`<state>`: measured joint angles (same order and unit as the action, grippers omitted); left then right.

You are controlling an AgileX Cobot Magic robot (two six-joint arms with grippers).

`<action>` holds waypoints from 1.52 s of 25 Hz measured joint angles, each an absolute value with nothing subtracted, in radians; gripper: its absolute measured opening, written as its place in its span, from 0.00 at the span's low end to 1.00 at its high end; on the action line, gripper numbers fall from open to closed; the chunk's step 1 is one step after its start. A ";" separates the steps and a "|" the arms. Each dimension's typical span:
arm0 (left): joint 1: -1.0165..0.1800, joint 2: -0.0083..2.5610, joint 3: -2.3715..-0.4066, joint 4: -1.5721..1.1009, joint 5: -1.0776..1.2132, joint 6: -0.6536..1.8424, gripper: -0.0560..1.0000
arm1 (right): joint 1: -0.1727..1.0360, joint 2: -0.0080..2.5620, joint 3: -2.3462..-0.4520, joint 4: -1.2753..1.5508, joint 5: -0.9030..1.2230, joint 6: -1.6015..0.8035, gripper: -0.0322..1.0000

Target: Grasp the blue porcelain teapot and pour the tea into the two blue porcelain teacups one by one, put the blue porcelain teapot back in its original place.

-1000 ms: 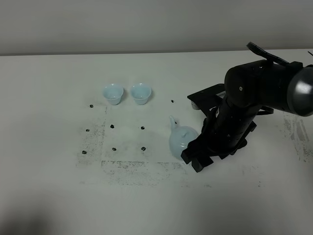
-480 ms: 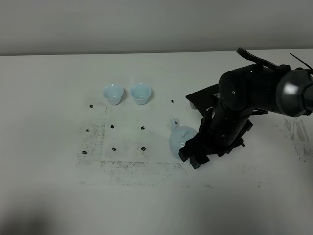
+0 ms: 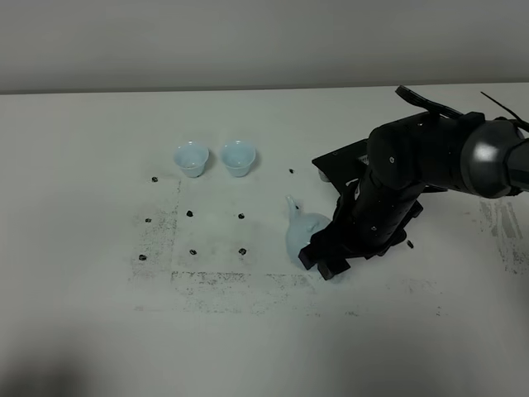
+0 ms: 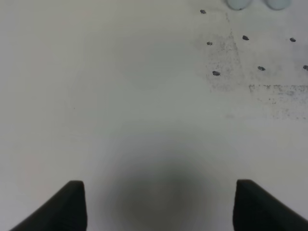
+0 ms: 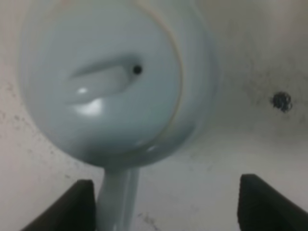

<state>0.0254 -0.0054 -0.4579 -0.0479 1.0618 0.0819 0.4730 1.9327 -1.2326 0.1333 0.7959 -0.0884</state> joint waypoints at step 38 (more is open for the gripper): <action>0.025 -0.005 -0.458 -0.048 1.062 0.082 0.63 | 0.473 1.949 -1.233 0.127 0.765 -0.088 0.60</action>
